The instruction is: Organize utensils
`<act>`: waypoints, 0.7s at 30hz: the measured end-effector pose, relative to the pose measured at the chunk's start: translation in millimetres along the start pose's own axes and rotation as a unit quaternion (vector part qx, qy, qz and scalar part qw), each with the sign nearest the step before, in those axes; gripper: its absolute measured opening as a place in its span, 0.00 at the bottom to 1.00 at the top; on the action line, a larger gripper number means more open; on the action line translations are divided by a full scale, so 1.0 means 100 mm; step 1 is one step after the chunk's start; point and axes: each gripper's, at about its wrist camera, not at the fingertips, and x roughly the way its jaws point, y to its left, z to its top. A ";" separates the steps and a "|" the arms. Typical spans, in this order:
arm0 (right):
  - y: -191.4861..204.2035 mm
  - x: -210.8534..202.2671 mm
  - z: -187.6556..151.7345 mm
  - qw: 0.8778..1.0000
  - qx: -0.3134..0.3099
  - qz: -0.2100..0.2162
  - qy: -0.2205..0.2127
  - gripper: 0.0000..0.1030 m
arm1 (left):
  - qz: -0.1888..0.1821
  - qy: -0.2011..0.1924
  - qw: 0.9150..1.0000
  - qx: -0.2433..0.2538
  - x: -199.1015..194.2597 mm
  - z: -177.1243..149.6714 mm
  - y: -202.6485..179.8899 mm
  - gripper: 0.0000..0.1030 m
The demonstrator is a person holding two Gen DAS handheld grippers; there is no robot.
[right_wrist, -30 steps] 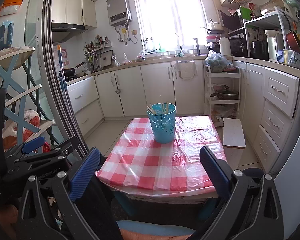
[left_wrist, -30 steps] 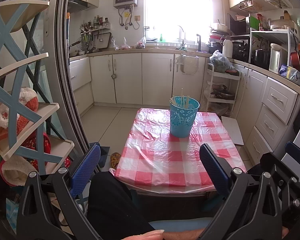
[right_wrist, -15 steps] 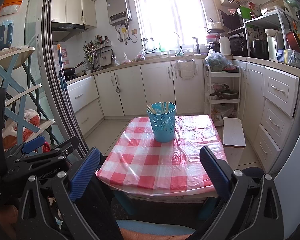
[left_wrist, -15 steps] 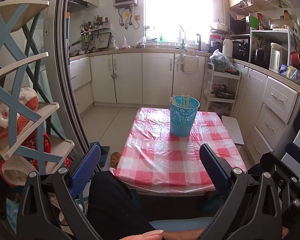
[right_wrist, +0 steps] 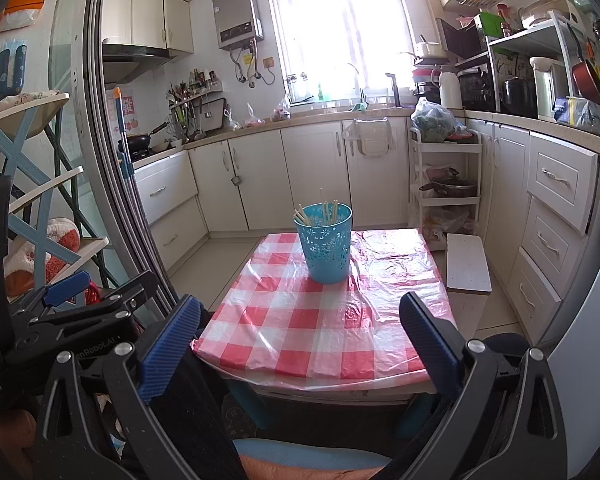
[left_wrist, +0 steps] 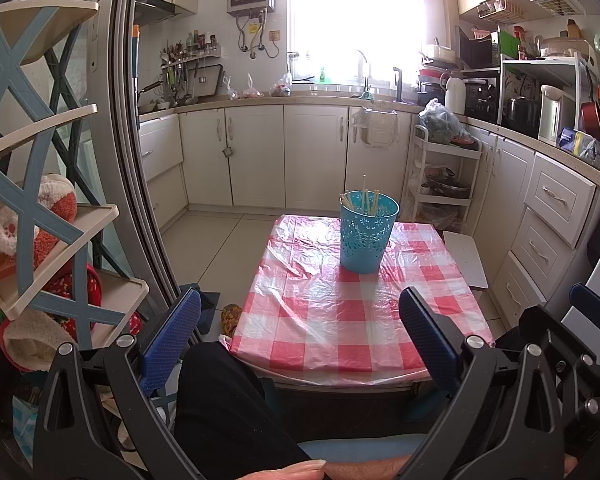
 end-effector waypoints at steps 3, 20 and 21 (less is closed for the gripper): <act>0.00 0.00 0.00 1.000 0.000 0.000 0.001 0.93 | -0.001 0.001 1.000 0.000 0.00 0.00 0.00 0.93; -0.03 0.12 -0.09 1.000 0.002 0.001 0.017 0.93 | -0.085 0.024 0.995 -0.041 0.22 -0.15 0.17 0.93; -0.06 0.17 -0.10 1.000 0.004 0.002 0.023 0.93 | -0.080 0.025 0.996 -0.036 0.24 -0.15 0.17 0.93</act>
